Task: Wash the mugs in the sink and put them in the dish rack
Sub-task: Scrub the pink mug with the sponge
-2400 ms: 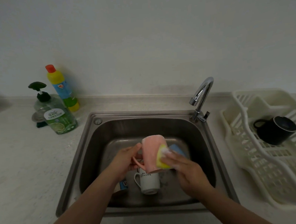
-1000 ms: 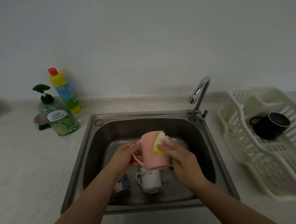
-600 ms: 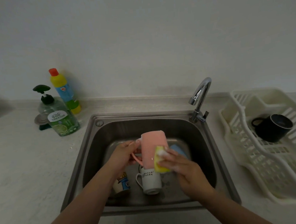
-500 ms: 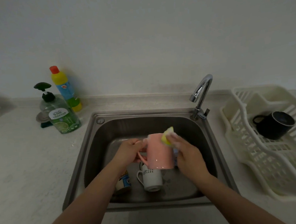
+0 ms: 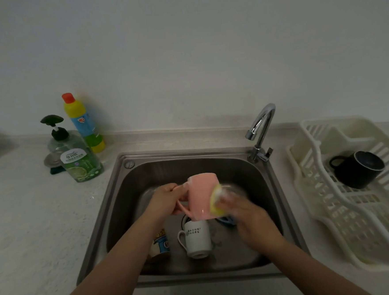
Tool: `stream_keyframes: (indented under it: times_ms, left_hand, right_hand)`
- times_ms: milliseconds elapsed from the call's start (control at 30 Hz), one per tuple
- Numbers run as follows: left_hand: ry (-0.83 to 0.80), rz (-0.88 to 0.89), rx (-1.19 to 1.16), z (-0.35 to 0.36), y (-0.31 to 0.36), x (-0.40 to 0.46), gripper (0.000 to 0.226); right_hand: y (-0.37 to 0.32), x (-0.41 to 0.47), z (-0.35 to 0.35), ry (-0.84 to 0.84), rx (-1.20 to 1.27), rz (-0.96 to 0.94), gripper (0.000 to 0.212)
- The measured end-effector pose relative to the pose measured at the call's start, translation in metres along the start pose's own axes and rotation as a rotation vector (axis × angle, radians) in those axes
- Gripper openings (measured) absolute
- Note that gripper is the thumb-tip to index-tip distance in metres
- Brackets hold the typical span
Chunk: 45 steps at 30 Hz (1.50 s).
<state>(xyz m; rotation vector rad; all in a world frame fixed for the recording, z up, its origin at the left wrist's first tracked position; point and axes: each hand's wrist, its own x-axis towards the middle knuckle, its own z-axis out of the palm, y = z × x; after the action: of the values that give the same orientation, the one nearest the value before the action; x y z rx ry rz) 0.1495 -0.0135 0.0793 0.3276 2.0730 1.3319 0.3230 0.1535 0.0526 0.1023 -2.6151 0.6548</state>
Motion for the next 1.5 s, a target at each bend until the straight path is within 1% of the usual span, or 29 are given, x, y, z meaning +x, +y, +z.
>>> stream_keyframes:
  times_ms: [67,100,133,200,233,267,300,367,400,433,533,567,600,667,700,800,833,867,933,967,1000,1100,1133,1200,1267,1300,1333,1433,1500]
  left_hand:
    - [-0.055,-0.014,-0.045,0.001,-0.003,-0.002,0.033]
    - [-0.091,-0.016,-0.100,0.003,-0.004,-0.001,0.032]
    - [-0.115,-0.017,-0.163,0.003,-0.005,0.000,0.030]
    - [-0.125,-0.031,-0.249,-0.001,-0.007,0.001,0.030]
    - [-0.127,-0.036,-0.265,-0.003,-0.010,0.002,0.030]
    - [-0.131,-0.041,-0.265,-0.005,-0.013,0.002,0.030]
    - [-0.139,-0.045,-0.252,-0.006,-0.015,0.001,0.030]
    - [-0.163,-0.044,-0.249,-0.001,-0.015,-0.001,0.030]
    - [-0.168,-0.039,-0.267,0.002,-0.014,0.000,0.029]
    - [-0.161,-0.037,-0.288,0.003,-0.013,0.001,0.029]
    - [-0.115,-0.039,-0.322,-0.004,-0.011,0.000,0.031]
    - [-0.096,-0.030,-0.280,-0.006,-0.010,-0.002,0.031]
    - [-0.081,-0.019,-0.214,-0.006,-0.008,-0.004,0.030]
    - [-0.055,0.005,-0.101,0.002,-0.002,-0.008,0.033]
    - [-0.039,0.014,-0.067,0.006,0.001,-0.008,0.035]
    - [0.009,0.038,0.049,0.009,0.008,-0.008,0.037]
    - [0.016,0.049,0.096,0.009,0.008,-0.007,0.036]
    - [0.019,0.053,0.140,0.008,0.007,-0.007,0.034]
    - [0.012,0.047,0.192,0.010,0.007,-0.009,0.031]
    - [-0.005,0.045,0.178,0.012,0.007,-0.009,0.032]
    - [-0.025,0.042,0.144,0.014,0.007,-0.009,0.033]
    - [-0.038,-0.005,0.024,0.011,0.005,-0.010,0.034]
    - [-0.033,-0.020,-0.011,0.007,0.001,-0.010,0.033]
    - [-0.052,-0.032,-0.092,0.001,-0.007,-0.010,0.032]
    - [-0.129,-0.026,-0.212,0.000,-0.009,-0.010,0.033]
    - [-0.154,-0.021,-0.259,0.000,-0.007,-0.009,0.033]
    - [-0.162,-0.021,-0.293,-0.001,-0.005,-0.008,0.032]
    - [-0.142,-0.028,-0.351,-0.009,-0.002,-0.007,0.032]
    - [-0.144,-0.019,-0.289,-0.011,-0.004,-0.009,0.031]
  right_hand:
    - [0.005,0.011,-0.002,0.130,0.055,0.269,0.050]
    - [-0.002,0.021,-0.003,0.149,0.077,0.284,0.050]
    - [-0.011,0.026,-0.003,0.129,0.091,0.230,0.048]
    - [-0.020,0.014,-0.001,0.061,0.122,0.011,0.043]
    - [-0.019,0.003,-0.001,0.036,0.136,-0.043,0.041]
    - [-0.014,-0.006,-0.004,0.040,0.163,-0.034,0.043]
    - [-0.009,-0.007,-0.005,0.077,0.186,0.045,0.046]
    - [-0.005,0.011,-0.004,0.168,0.265,0.321,0.053]
    - [-0.010,0.023,-0.006,0.183,0.314,0.385,0.053]
    - [-0.016,0.030,-0.005,0.183,0.310,0.343,0.050]
    - [-0.022,0.006,-0.006,0.075,0.192,0.018,0.044]
    - [-0.015,-0.001,-0.009,0.046,0.178,0.005,0.046]
    - [-0.010,0.001,-0.011,0.044,0.146,0.068,0.050]
    - [-0.008,0.022,-0.008,0.071,0.106,0.284,0.051]
    - [-0.014,0.033,-0.005,0.053,0.048,0.257,0.048]
    - [-0.022,0.018,0.006,-0.169,-0.087,-0.130,0.040]
    - [-0.015,0.002,0.004,-0.171,-0.100,-0.184,0.040]
    - [-0.008,-0.008,0.000,-0.130,-0.085,-0.140,0.042]
    - [0.004,-0.003,-0.003,0.013,-0.030,0.158,0.052]
    - [0.002,0.008,-0.003,0.044,-0.034,0.238,0.056]
    - [-0.007,0.018,-0.002,0.030,-0.051,0.218,0.054]
    - [-0.019,0.004,0.002,-0.095,-0.075,-0.124,0.042]
    - [-0.014,-0.008,0.000,-0.100,-0.034,-0.118,0.044]
    - [-0.006,-0.015,-0.008,0.009,0.107,0.125,0.052]
    - [-0.008,0.000,-0.009,0.138,0.199,0.358,0.058]
    - [-0.016,0.012,-0.009,0.168,0.236,0.372,0.055]
    - [-0.026,0.018,-0.008,0.175,0.249,0.314,0.049]
    - [-0.033,-0.001,-0.007,0.094,0.230,0.067,0.043]
    - [-0.022,-0.007,-0.009,0.101,0.241,0.133,0.048]
